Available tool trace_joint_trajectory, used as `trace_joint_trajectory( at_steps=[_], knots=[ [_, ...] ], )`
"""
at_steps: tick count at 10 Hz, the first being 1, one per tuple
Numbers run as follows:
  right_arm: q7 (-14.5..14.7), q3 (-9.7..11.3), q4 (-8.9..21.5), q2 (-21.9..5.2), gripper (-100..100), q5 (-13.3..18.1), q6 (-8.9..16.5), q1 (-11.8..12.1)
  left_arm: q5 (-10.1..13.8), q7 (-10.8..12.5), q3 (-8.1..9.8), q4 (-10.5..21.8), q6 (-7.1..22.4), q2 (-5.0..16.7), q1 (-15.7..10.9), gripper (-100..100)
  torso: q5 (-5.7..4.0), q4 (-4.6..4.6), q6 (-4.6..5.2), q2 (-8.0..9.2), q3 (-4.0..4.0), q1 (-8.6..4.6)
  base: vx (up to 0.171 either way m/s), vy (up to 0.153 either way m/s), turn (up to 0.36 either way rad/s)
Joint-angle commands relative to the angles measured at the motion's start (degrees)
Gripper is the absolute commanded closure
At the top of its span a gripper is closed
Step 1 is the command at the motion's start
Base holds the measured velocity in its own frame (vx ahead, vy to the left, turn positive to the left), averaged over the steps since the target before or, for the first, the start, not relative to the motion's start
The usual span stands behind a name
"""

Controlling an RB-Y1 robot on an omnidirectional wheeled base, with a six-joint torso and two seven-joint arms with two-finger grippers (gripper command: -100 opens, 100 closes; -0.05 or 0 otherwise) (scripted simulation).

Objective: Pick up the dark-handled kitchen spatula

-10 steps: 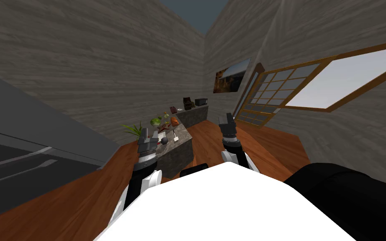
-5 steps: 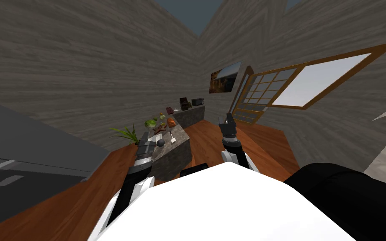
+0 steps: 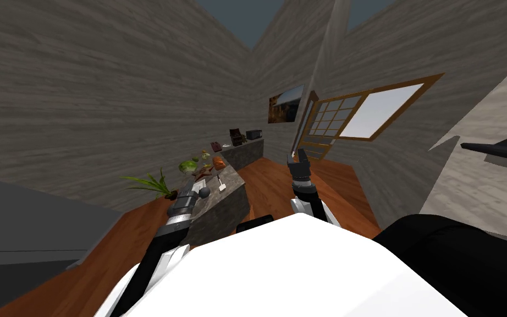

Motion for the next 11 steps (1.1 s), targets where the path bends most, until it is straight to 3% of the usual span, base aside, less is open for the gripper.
trace_joint_trajectory(
  at_steps=[1,3,4,5,6,8,9,10,11],
  knots=[
    [0.0,0.0,0.0,0.0,0,0.0,0.0,0.0,0.8,-0.7,0.90,0.5,1.8,1.4,0.1,-100,0.00,0.00,0.00,0.00,0.00,0.00,-0.003,-0.005,-0.057],
    [0.0,0.0,0.0,0.0,0,0.0,0.0,0.0,3.7,-2.6,3.52,1.5,5.8,5.4,2.2,-100,0.00,0.00,0.00,-0.02,-0.01,0.00,0.001,-0.017,-0.215],
    [0.0,0.0,0.0,0.0,0,0.0,0.0,0.0,3.7,-2.6,3.52,1.5,5.9,5.8,2.2,-100,0.00,0.00,0.00,-0.02,-0.01,-0.01,0.004,-0.007,-0.086],
    [0.0,0.0,0.0,0.0,0,0.0,0.0,0.0,5.3,-3.4,4.80,2.1,7.8,8.3,3.3,-100,0.00,0.00,-0.03,-0.03,-0.01,0.00,0.006,-0.011,-0.184],
    [0.0,0.0,0.0,0.0,0,0.0,0.0,0.0,5.3,-3.4,4.80,2.1,8.1,8.3,3.3,-100,0.00,-0.01,0.00,-0.03,-0.02,0.00,0.004,-0.005,-0.090],
    [0.0,0.0,0.0,0.0,0,0.0,0.0,0.0,8.6,-5.1,7.21,3.3,11.8,12.2,5.6,-100,0.00,-0.01,0.01,-0.04,-0.02,-0.02,0.009,-0.018,-0.262],
    [0.0,0.0,0.0,0.0,0,0.0,0.0,0.0,8.6,-5.1,7.21,3.3,12.6,13.4,5.6,-100,-0.01,-0.01,0.00,-0.06,-0.03,-0.02,0.011,-0.007,-0.060],
    [0.0,0.0,0.0,0.0,0,0.0,0.0,0.0,10.4,-5.8,8.31,3.9,14.6,15.8,6.7,-100,0.00,-0.01,-0.05,-0.06,-0.03,0.01,0.014,-0.010,-0.175],
    [0.0,0.0,0.0,0.0,0,0.0,0.0,0.0,10.4,-5.8,8.31,3.9,15.0,16.1,6.7,-100,0.01,-0.01,0.00,-0.07,-0.04,0.01,0.010,-0.006,-0.086]
  ],
)
